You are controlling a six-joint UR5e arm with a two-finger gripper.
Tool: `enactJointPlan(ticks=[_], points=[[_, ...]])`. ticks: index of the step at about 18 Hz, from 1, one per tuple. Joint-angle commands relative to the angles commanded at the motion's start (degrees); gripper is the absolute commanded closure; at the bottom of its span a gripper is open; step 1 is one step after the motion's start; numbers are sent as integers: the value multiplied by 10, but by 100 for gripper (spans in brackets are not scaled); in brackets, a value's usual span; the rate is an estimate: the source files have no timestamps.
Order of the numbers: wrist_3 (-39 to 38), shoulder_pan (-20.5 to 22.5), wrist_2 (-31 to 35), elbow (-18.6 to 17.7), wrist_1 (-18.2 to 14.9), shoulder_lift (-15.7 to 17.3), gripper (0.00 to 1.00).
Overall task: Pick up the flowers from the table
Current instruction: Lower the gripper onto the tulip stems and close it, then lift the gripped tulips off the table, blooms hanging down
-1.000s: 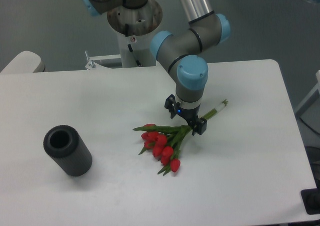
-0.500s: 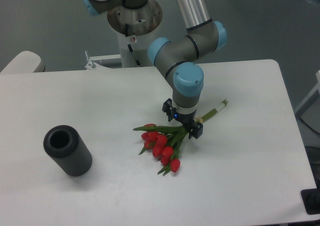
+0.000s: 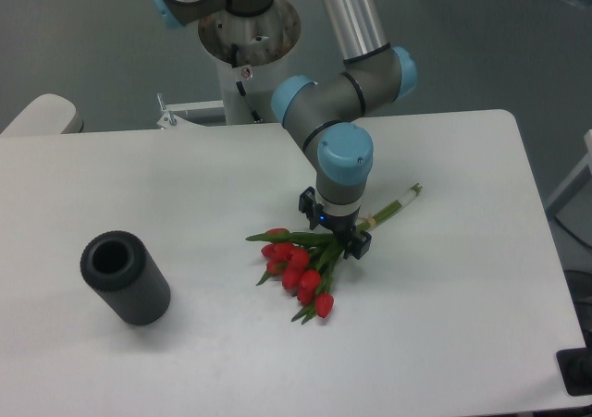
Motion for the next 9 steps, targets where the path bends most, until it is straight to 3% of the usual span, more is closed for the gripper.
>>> enactJointPlan(ticks=[6, 9], points=[[0, 0, -1, 11, -1, 3, 71], [2, 0, -2, 33, -7, 17, 71]])
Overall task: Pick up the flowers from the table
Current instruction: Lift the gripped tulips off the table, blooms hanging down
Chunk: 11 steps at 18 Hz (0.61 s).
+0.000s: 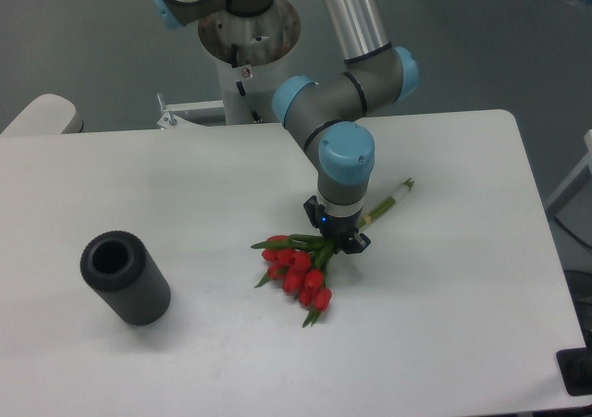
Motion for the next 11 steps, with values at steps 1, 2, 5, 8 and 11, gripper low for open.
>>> enactJointPlan(ticks=[1, 2, 5, 8, 11], points=[[0, -2, -2, 14, -6, 8, 71], [1, -9, -4, 25, -14, 14, 71], [-2, -30, -20, 74, -38, 27, 71], [-4, -36, -84, 115, -39, 32, 71], [-13, -30, -155, 137, -33, 32, 71]])
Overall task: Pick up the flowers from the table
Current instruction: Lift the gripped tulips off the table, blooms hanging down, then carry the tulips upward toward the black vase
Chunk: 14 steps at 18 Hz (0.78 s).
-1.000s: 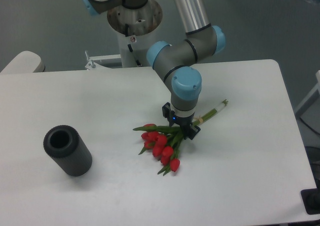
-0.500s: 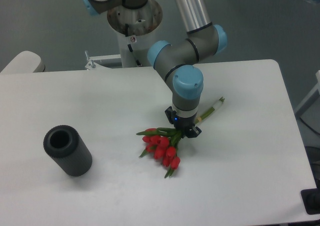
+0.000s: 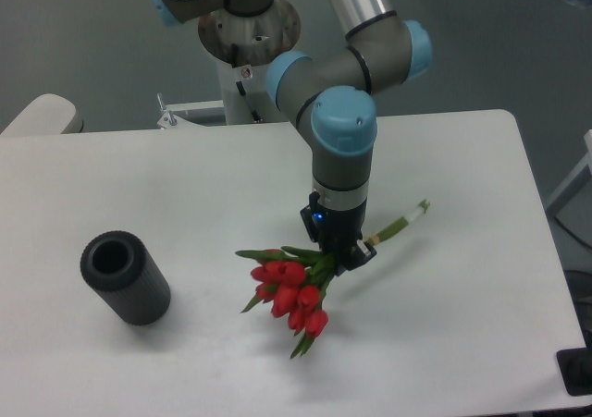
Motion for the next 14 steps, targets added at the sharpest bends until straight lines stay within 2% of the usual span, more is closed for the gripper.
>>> enactJointPlan(ticks=[3, 7, 11, 14], points=[[-23, 2, -50, 24, 2, 0, 71], [-97, 4, -149, 44, 3, -1, 71], [-164, 7, -205, 55, 4, 0, 71], [-171, 7, -238, 57, 4, 7, 71]])
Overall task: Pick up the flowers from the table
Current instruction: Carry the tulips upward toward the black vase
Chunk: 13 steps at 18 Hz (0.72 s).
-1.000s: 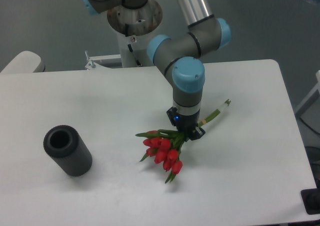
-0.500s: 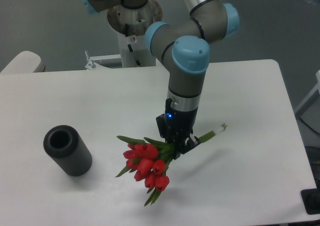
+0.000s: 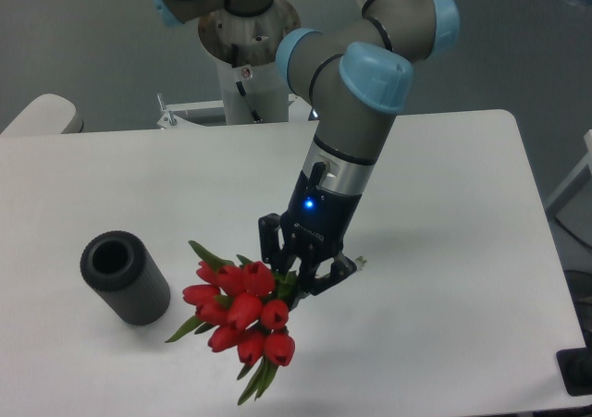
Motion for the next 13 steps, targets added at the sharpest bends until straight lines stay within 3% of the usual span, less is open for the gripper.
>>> enactJointPlan(ticks=[13], points=[[1, 1, -38, -7, 1, 9, 71]])
